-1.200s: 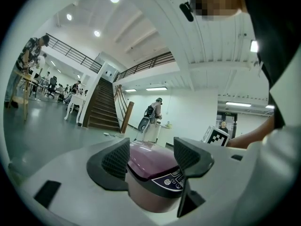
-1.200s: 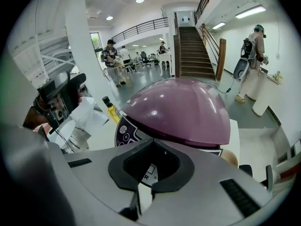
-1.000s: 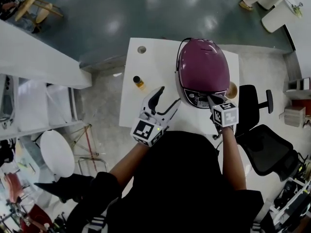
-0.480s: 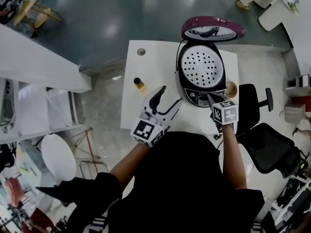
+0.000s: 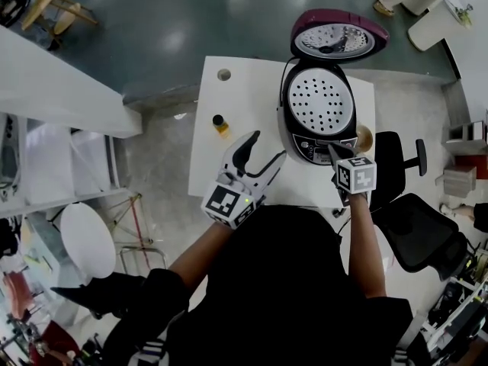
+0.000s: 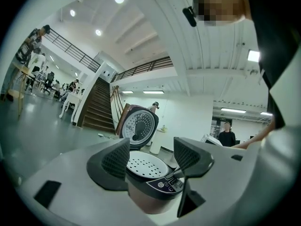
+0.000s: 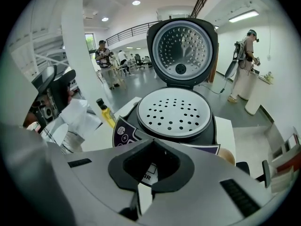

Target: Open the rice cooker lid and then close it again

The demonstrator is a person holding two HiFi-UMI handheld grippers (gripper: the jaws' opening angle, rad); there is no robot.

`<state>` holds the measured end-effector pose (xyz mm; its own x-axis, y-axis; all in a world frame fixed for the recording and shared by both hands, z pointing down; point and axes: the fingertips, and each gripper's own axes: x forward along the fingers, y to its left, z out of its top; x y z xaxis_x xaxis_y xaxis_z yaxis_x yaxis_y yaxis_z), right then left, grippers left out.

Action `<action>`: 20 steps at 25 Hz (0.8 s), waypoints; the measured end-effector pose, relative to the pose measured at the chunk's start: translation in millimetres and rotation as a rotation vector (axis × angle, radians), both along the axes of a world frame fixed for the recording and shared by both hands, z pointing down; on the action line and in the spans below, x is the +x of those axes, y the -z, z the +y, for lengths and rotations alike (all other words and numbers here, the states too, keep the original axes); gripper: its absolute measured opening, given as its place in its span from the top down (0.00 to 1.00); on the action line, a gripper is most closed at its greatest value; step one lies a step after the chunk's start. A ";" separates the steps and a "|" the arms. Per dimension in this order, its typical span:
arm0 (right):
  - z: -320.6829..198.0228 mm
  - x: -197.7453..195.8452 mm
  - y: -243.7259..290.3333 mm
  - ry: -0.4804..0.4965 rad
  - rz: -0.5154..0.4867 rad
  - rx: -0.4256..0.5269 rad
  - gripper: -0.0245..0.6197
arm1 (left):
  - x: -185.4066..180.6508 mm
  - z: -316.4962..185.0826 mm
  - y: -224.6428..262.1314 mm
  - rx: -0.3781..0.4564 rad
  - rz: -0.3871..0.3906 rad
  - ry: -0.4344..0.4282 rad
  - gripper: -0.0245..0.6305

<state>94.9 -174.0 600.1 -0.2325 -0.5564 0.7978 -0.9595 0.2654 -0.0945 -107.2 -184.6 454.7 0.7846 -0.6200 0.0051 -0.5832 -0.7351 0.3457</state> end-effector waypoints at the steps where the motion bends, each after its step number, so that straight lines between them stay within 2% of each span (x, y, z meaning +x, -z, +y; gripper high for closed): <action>1: 1.0 0.3 0.5 -0.004 0.002 0.001 0.96 | -1.7 0.2 0.4 -0.002 0.001 0.000 0.55; 10: -2.1 1.0 5.5 -0.061 -0.029 0.031 0.96 | -2.1 -16.7 -3.9 -0.008 -0.045 -0.029 0.55; 15: -0.2 -3.9 1.5 -0.027 0.000 0.048 0.96 | 7.3 -38.6 9.3 0.023 -0.057 -0.034 0.55; 17: -1.8 -8.5 4.1 -0.006 -0.047 0.080 0.96 | 14.3 -46.8 17.5 0.037 -0.075 -0.037 0.55; 20: -3.2 -13.8 14.4 -0.025 -0.176 0.139 0.96 | 21.7 -51.6 29.6 0.057 -0.099 -0.045 0.55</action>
<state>81.0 -177.2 585.7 -0.3465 -0.6654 0.6612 -0.9377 0.2644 -0.2254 -85.4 -236.2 425.2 0.8087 -0.5861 0.0498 -0.5788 -0.7778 0.2450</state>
